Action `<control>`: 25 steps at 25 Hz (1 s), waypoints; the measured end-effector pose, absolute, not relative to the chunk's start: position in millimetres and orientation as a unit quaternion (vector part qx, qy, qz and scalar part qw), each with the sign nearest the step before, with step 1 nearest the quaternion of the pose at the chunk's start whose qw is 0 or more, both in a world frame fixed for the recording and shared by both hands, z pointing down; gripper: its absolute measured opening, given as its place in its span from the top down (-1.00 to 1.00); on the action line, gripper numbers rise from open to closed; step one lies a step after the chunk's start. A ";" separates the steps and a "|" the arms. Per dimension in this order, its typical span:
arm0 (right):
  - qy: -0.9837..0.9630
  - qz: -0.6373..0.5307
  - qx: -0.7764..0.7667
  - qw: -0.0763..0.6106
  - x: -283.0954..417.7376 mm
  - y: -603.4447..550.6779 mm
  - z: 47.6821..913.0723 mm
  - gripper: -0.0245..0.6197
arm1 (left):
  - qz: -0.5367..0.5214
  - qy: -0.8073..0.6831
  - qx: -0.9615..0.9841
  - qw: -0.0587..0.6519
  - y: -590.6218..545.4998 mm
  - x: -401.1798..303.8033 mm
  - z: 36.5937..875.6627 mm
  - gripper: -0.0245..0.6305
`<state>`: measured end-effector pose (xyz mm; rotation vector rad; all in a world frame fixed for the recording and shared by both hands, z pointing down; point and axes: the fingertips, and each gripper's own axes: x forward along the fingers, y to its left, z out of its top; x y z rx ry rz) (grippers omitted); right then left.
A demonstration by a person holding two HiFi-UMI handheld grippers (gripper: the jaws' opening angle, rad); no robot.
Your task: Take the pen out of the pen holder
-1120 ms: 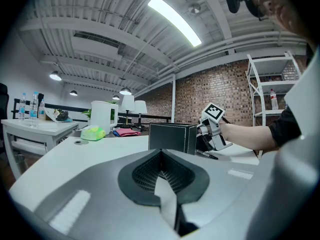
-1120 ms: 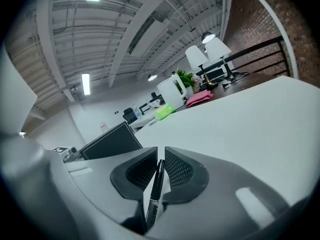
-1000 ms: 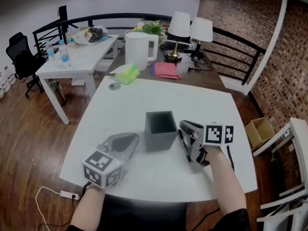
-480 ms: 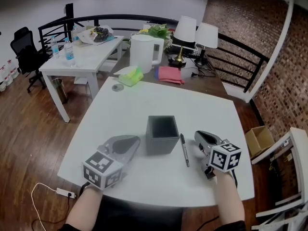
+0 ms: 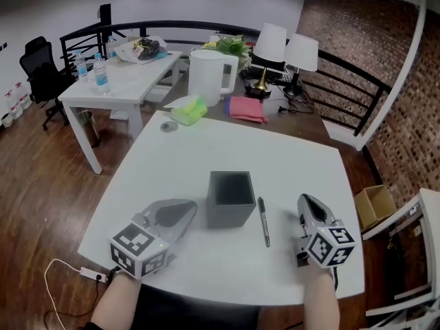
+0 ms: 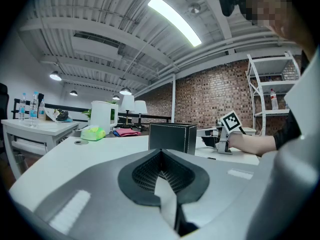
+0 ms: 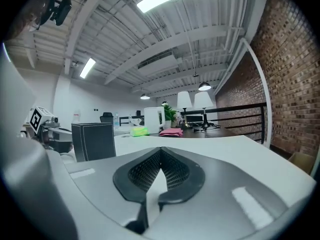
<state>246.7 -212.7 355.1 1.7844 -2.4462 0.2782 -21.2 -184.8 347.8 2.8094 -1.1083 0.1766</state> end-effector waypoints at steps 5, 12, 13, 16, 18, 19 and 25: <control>-0.807 0.096 0.580 0.057 243.8 -214.9 360.8 0.88 | 0.060 -0.367 0.926 0.064 -184.3 -21.8 351.9 0.92; -0.809 0.094 0.578 0.051 244.0 -213.6 356.6 0.89 | 0.059 -0.366 0.927 0.059 -185.9 -20.9 349.2 0.92; -0.809 0.094 0.578 0.051 243.7 -213.6 356.3 0.89 | 0.059 -0.366 0.927 0.059 -185.8 -21.0 349.1 0.92; -0.812 0.093 0.573 0.054 241.6 -213.8 355.8 0.89 | 0.056 -0.366 0.927 0.066 -184.0 -20.1 345.9 0.92; -0.814 0.093 0.571 0.054 240.4 -213.9 356.6 0.89 | 0.056 -0.367 0.926 0.066 -184.0 -20.7 346.5 0.92; -0.815 0.093 0.570 0.053 240.0 -214.0 357.1 0.89 | 0.057 -0.367 0.926 0.063 -184.9 -21.5 348.3 0.92; -0.817 0.095 0.566 0.056 239.1 -212.3 357.4 0.89 | 0.058 -0.366 0.927 0.065 -183.9 -20.3 348.6 0.92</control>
